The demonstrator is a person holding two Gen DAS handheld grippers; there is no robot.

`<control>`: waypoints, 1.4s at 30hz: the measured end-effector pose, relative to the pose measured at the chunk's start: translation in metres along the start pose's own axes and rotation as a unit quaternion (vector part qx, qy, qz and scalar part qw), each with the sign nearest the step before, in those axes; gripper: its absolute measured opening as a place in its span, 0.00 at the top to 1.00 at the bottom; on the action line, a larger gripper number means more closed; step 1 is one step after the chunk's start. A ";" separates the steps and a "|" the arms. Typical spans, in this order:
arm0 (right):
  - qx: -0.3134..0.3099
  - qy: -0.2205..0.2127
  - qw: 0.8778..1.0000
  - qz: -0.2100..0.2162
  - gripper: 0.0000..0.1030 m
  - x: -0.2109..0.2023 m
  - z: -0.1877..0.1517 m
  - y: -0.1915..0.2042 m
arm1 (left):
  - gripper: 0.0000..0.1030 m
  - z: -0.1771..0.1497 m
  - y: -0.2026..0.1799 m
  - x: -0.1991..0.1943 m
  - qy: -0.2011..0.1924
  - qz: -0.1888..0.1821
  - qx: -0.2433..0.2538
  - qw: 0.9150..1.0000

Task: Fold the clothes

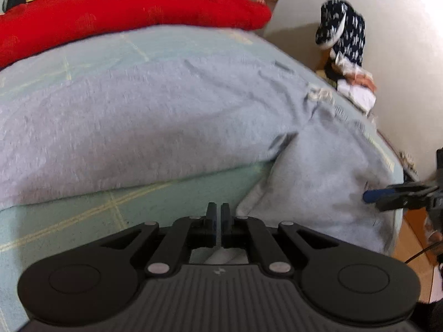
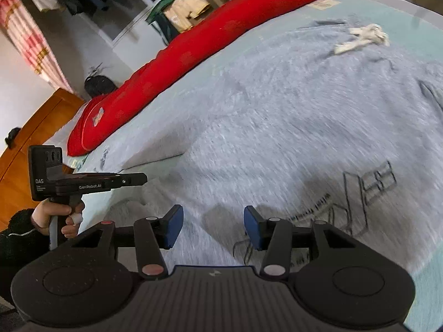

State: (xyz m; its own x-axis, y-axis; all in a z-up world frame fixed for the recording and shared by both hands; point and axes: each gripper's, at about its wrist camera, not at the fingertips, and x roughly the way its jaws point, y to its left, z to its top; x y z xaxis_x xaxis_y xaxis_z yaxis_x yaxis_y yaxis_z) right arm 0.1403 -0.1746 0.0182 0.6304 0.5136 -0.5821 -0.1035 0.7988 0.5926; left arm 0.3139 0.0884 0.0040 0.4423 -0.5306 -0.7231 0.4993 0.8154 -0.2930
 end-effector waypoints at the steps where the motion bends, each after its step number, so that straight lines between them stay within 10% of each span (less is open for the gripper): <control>1: -0.010 0.001 1.000 0.002 0.48 0.002 0.003 0.001 | 0.95 0.001 -0.003 -0.001 -0.007 -0.010 0.001 1.000; 16: -0.107 0.014 0.972 -0.209 0.51 -0.021 0.018 -0.053 | 0.68 0.001 -0.032 0.046 0.028 -0.024 -0.023 0.999; 31: -0.266 0.064 0.959 -0.075 0.45 0.085 0.053 0.035 | 0.58 -0.025 -0.025 -0.023 -0.044 0.040 -0.123 0.991; 37: -0.198 0.050 0.973 -0.104 0.42 0.053 0.045 0.013 | 0.46 -0.061 -0.016 -0.087 -0.085 0.158 -0.186 0.966; 42: -0.214 0.029 0.975 -0.048 0.38 0.029 0.036 0.035 | 0.38 -0.107 -0.025 -0.114 -0.118 0.192 -0.243 0.943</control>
State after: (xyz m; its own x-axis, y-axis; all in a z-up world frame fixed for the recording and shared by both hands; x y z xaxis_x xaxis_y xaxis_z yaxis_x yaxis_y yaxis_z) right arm 0.1826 -0.1428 0.0415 0.6102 0.4375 -0.6605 -0.3663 0.8950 0.2545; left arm 0.1711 0.1530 0.0272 0.7028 -0.1648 -0.6920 -0.1071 0.9372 -0.3319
